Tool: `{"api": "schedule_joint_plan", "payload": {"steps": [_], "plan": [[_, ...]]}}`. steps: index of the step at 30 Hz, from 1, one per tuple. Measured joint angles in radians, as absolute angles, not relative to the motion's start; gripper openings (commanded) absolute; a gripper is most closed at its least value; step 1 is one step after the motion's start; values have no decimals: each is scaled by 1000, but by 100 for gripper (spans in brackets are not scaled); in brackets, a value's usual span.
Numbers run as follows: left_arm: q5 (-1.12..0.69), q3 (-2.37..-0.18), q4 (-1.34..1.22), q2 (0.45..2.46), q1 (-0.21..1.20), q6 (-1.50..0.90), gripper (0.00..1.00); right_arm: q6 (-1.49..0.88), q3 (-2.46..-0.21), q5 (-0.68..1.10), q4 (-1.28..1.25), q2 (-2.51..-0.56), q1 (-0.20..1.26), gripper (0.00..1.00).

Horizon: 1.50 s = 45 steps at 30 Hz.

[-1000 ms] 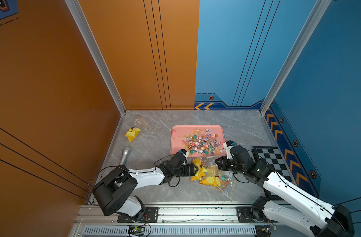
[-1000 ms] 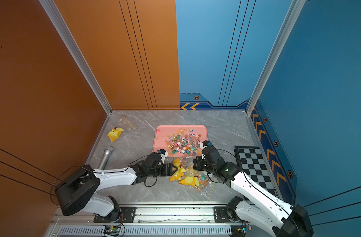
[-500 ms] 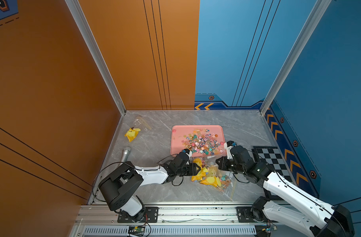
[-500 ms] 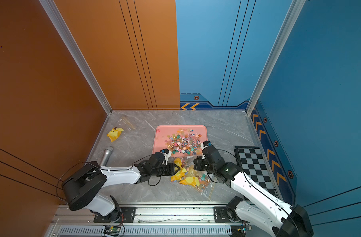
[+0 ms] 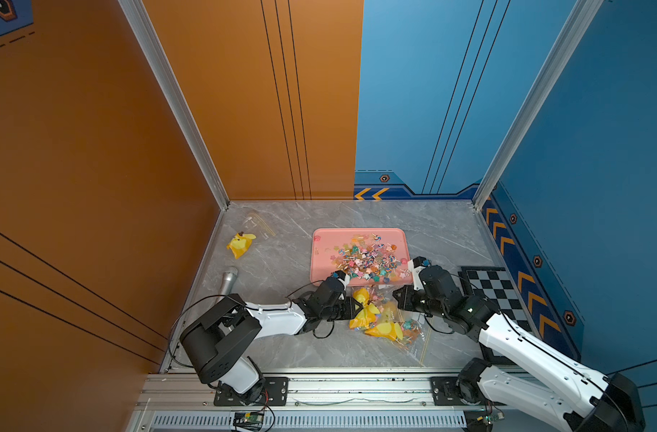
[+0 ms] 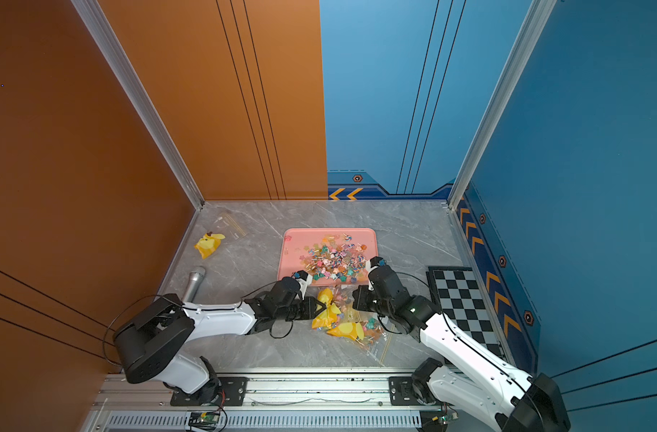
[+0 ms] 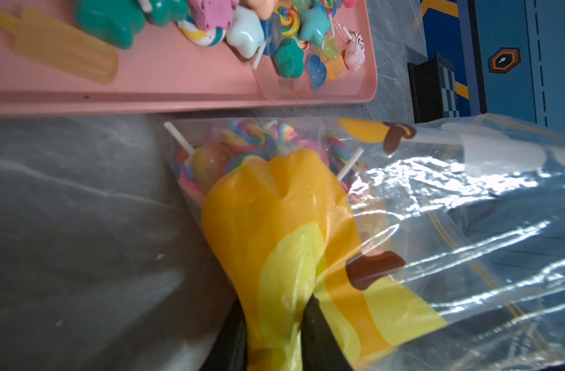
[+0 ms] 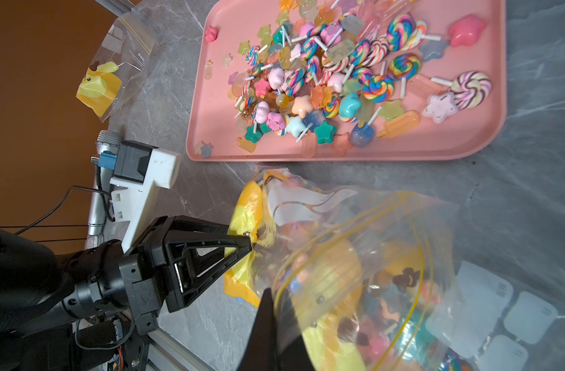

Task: Pour candies out of the ziploc bag
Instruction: Pick up the ziploc bag from the center of the board.

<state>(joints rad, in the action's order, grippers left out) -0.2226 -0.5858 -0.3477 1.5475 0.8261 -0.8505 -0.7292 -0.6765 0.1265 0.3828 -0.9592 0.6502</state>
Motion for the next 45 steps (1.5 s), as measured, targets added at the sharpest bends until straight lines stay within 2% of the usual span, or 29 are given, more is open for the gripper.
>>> {"api": "schedule_joint_plan", "payload": {"steps": [28,45], "plan": [[-237,-585,-313,1402,759,-834,0,-703,-733,130,380,-1000,648,0],[-236,-583,-191,1275,701,-785,0,-689,-769,134,373,-1045,648,0]]}}
